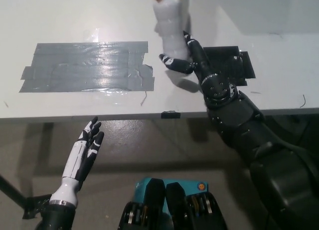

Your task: A white bottle is kept in the middle of the desk infront of the robot and the robot picks it up with its right hand and passes it to a person

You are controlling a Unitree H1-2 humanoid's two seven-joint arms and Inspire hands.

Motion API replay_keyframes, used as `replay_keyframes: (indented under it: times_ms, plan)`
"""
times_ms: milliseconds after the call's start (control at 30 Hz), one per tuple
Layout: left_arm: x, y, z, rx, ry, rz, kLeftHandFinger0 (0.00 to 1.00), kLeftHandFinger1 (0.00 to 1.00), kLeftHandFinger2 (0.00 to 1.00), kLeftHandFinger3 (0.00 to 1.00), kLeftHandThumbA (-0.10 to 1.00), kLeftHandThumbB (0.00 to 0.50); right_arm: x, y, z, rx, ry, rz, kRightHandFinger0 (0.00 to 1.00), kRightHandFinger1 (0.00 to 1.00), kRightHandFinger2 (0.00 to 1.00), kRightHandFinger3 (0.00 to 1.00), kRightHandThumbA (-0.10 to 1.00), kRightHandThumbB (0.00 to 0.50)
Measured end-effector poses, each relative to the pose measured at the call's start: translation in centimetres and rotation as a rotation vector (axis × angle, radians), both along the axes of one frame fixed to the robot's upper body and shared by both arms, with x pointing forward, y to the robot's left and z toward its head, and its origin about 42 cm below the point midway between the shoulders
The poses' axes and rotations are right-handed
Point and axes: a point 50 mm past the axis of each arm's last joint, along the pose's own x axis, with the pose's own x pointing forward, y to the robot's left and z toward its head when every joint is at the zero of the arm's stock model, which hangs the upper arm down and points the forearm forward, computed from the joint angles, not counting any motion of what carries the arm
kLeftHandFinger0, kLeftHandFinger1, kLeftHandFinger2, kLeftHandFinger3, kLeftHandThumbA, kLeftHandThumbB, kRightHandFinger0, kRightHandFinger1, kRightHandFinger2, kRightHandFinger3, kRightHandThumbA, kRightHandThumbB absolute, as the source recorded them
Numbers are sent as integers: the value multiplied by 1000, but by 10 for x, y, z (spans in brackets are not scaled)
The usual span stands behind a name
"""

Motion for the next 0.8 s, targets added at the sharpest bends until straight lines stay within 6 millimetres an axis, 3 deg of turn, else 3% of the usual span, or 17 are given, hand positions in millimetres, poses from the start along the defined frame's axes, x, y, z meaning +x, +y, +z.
replay_keyframes:
  times_ms: [367,467,533,667,700,733,800]
  plan:
    - [1,0,0,2,11,-5,1000,1000,1000,1000,936,24,3,-11,22,80,-114,67,1000,1000,1000,1000,781,500]
    - [1,0,-1,0,17,-10,1000,1000,1000,1000,937,22,-3,-18,25,114,-184,85,1000,1000,1000,1000,791,468]
    - [0,0,-2,0,20,-10,1000,1000,1000,1000,930,27,-9,-22,21,126,-201,88,1000,1000,1000,1000,781,440]
    - [0,1,-4,0,27,-9,1000,1000,1000,1000,952,42,-28,-31,3,157,-227,86,1000,1000,1000,1000,857,458]
    - [0,1,-4,0,30,-8,1000,1000,1000,1000,956,41,-35,-34,-4,166,-228,82,1000,1000,1000,1000,920,492]
    - [0,1,-5,0,34,-8,1000,1000,1000,1000,957,36,-42,-37,-12,174,-227,78,1000,1000,1000,1000,915,458]
    - [0,1,-7,1,41,-7,1000,1000,1000,1000,958,41,-54,-42,-22,187,-232,71,1000,1000,1000,1000,870,446]
